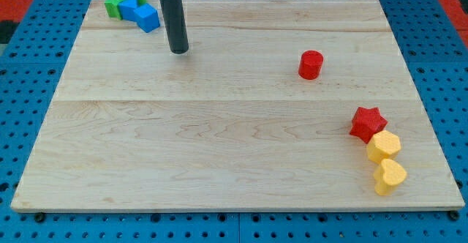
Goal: Move your arm to the bottom center
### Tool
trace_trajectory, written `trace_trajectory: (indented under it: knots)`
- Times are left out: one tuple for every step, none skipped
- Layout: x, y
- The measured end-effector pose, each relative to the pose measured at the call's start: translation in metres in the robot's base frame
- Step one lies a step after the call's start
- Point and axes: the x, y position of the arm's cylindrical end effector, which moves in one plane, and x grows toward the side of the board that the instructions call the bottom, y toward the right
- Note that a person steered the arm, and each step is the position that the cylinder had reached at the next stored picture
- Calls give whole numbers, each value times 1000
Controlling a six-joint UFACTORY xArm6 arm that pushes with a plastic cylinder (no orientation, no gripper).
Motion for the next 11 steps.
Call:
trace_trajectory:
  knots:
    - [0,0]
    - [0,3]
    - [11,42]
    - [14,43]
    - [52,105]
    - [95,155]
    - [125,155]
    - [178,155]
    - [217,154]
    - [242,137]
    - [252,117]
